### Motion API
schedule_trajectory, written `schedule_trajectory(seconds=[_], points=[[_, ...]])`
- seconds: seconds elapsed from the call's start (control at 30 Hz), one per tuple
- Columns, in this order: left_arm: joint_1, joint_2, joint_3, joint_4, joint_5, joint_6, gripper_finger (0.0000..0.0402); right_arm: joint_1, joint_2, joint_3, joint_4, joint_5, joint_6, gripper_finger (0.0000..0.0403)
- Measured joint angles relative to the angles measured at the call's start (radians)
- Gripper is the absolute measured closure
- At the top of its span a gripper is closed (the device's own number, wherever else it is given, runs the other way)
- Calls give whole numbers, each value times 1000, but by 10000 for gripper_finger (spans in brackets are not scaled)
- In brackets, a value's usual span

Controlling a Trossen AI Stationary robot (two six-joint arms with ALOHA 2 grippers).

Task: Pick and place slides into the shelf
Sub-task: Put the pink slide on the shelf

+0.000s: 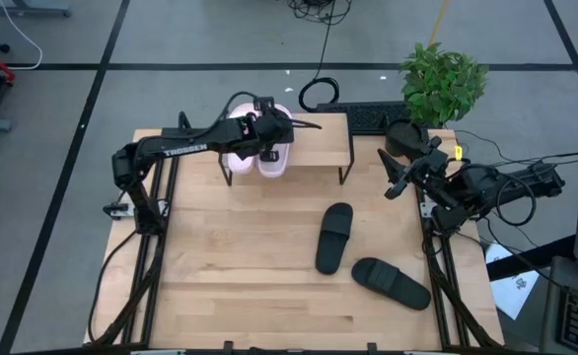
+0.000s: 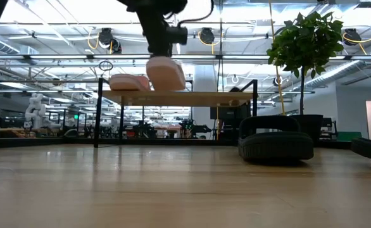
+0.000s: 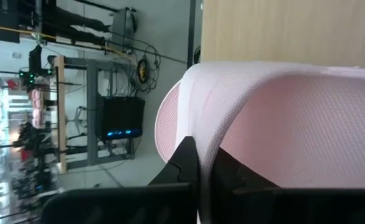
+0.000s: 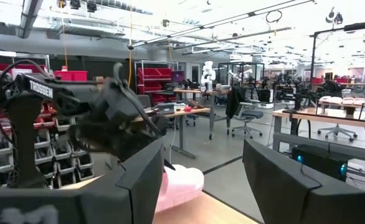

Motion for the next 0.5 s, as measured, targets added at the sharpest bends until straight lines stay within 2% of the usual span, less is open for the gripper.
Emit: schedule_trajectory(seconds=[0.23,0.5], points=[[21,17,0,26,-14,15,401,0,0,0,0,0,-1,193],[45,19,0,-10,38,-29,401,0,0,0,3,1,-41,193]])
